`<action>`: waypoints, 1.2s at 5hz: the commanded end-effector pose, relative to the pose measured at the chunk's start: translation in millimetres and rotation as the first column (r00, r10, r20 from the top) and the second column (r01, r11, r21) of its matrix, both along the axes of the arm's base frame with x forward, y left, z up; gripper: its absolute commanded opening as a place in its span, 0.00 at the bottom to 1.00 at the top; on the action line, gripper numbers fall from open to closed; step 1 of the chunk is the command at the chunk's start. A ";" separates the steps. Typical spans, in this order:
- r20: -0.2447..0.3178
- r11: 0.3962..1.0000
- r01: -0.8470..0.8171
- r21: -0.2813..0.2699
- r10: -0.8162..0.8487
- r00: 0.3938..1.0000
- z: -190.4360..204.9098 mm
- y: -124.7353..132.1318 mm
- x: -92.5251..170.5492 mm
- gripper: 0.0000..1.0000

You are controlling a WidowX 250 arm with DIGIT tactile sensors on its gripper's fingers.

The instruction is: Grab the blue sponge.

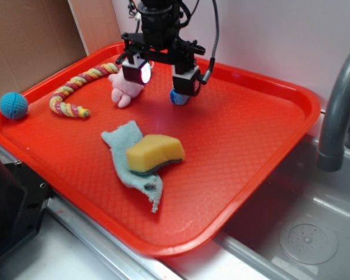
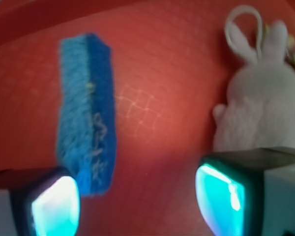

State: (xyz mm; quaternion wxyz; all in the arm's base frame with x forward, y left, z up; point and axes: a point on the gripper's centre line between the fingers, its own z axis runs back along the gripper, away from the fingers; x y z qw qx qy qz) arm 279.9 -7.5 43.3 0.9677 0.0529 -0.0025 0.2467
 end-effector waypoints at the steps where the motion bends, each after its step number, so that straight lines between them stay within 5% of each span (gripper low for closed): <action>1: 0.031 0.995 0.091 -0.033 -0.090 0.995 -6.6 9.6 20.8 1.00; 2: 0.010 0.996 0.093 -0.015 -0.093 0.996 -13.4 12.6 23.3 1.00; 3: 0.030 0.998 0.070 -0.004 -0.070 0.997 -3.1 11.1 14.9 0.19; 4: 0.032 0.994 0.100 -0.053 -0.098 0.995 24.1 14.7 -0.3 0.00; 5: 0.007 0.968 0.241 -0.069 -0.241 0.970 74.2 43.9 -22.2 0.00; 6: 0.056 0.934 0.326 -0.146 -0.321 0.945 120.1 46.7 -65.1 0.00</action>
